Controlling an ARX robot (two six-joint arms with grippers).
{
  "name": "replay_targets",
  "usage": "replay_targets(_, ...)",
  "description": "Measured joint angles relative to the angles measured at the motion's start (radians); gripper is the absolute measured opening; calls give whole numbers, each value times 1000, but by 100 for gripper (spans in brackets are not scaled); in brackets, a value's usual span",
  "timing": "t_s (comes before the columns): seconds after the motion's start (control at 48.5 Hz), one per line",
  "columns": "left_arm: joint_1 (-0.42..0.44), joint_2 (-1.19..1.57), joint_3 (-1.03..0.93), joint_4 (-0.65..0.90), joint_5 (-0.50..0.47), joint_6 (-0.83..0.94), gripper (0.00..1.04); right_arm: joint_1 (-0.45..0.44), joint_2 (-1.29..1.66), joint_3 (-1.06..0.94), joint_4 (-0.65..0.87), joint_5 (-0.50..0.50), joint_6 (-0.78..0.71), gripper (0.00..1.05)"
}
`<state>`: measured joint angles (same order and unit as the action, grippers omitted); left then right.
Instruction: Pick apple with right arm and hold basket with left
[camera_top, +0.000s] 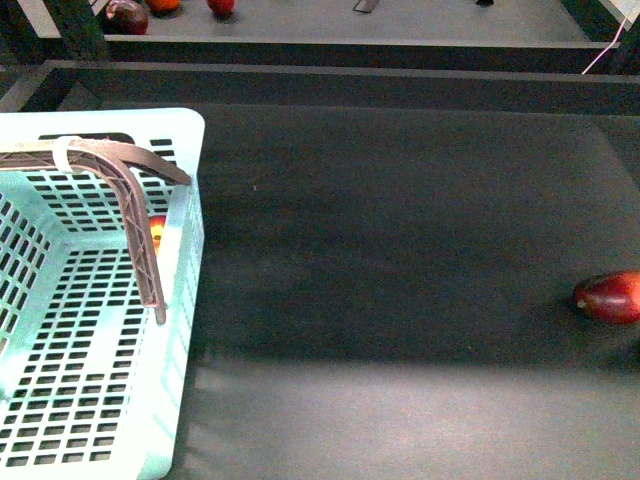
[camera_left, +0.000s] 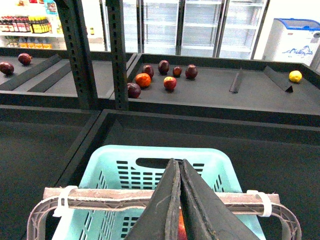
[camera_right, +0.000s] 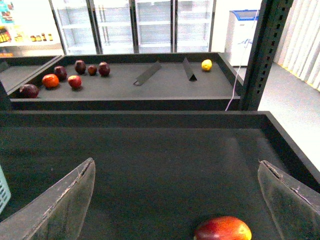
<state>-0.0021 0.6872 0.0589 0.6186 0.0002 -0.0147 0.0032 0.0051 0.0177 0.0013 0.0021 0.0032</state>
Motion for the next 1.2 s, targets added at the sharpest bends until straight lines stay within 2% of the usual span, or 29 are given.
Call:
replay_targets(0.103,0,-26,-40,25,0,0,3,0,0,0,0,0,0,96)
replay_targets(0.557,0,-304,-44,-237,0,3,3,0,0,0,0,0,0,96)
replay_targets(1.134,0,-507,-44,-439,0,3,3,0,0,0,0,0,0,96)
replay_targets(1.196,0,-573,-43,-529,0,4,3,0,0,0,0,0,0,96)
